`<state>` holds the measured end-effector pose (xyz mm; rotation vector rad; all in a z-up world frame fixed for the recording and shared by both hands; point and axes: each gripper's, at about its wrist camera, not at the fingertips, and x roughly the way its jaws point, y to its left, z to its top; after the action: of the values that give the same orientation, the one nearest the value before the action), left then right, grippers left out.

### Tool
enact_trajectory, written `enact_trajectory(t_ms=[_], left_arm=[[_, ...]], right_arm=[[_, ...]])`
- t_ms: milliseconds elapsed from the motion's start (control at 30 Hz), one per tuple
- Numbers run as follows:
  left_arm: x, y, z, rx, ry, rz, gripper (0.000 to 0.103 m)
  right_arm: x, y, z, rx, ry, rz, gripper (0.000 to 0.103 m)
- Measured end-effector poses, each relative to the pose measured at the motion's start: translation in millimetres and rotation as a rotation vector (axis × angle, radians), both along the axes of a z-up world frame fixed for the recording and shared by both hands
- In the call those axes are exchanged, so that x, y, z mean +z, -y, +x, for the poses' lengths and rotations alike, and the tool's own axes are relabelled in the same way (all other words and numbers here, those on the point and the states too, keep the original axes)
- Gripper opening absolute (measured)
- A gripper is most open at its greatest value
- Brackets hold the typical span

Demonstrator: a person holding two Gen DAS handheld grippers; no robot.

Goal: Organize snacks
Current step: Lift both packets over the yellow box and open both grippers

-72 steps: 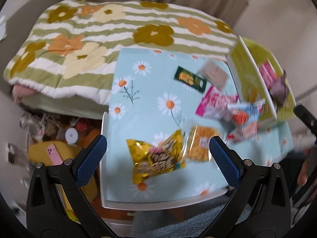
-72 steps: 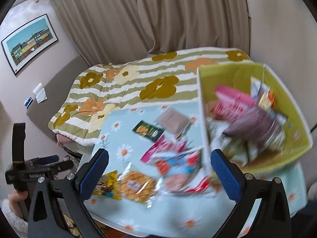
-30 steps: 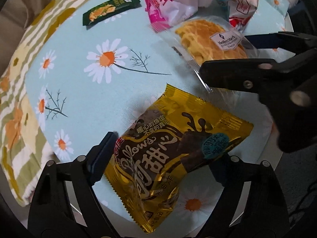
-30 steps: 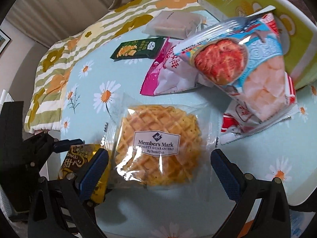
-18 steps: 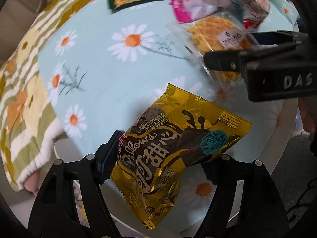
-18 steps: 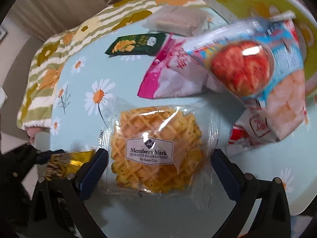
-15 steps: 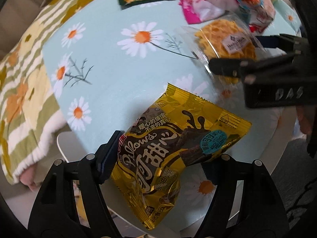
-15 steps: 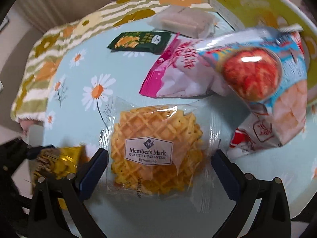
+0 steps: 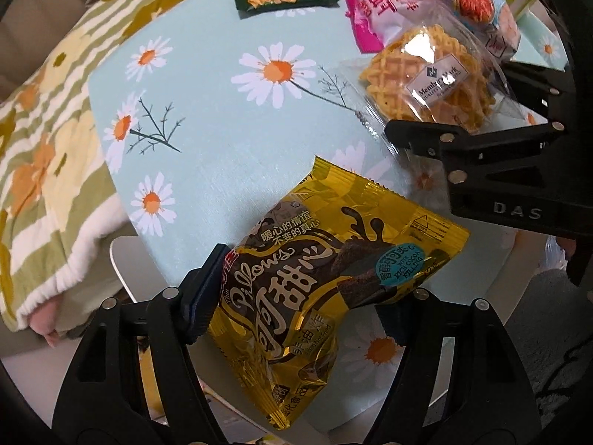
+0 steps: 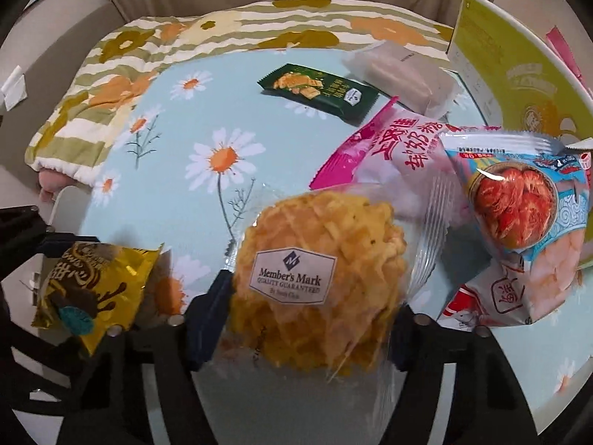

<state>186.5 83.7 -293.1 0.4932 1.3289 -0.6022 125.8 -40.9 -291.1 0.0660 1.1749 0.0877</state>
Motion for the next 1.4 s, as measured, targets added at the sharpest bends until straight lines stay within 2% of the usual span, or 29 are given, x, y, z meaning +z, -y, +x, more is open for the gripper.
enact_trajectory(t_ms=[167, 300, 500, 700, 900, 1000, 1233, 1400], left_arm=[[14.7, 0.8, 1.8, 0.011, 0.027, -0.027, 0.069], [33.8, 2.6, 4.6, 0.024, 0.060, -0.050, 0.069], [78.4, 9.6, 8.2, 0.049, 0.149, -0.076, 0.069], [128.6, 37.5, 20.4, 0.095, 0.243, -0.110, 0.069], [173.5, 102.3, 38.1, 0.149, 0.339, -0.155, 0.069], [187.2, 143.5, 48.2, 0.185, 0.340, -0.194, 0.069], [202.5, 239.1, 71.7, 0.272, 0.334, -0.283, 0.069], [204.0, 301.6, 90.4, 0.301, 0.334, -0.290, 0.069]], right_arm=[[18.2, 10.2, -1.6, -0.013, 0.037, 0.067, 0.061], [49.0, 10.5, -7.6, 0.003, 0.102, 0.070, 0.061], [104.0, 23.1, -8.6, 0.023, 0.200, 0.091, 0.061], [155.5, 63.2, -9.8, 0.035, 0.297, 0.107, 0.061], [192.9, 126.7, -0.7, 0.078, 0.368, 0.118, 0.061], [209.0, 168.8, 5.8, 0.100, 0.397, 0.116, 0.061], [227.5, 259.2, 23.0, 0.113, 0.414, 0.084, 0.061], [223.9, 312.7, 43.5, 0.100, 0.386, 0.096, 0.061]])
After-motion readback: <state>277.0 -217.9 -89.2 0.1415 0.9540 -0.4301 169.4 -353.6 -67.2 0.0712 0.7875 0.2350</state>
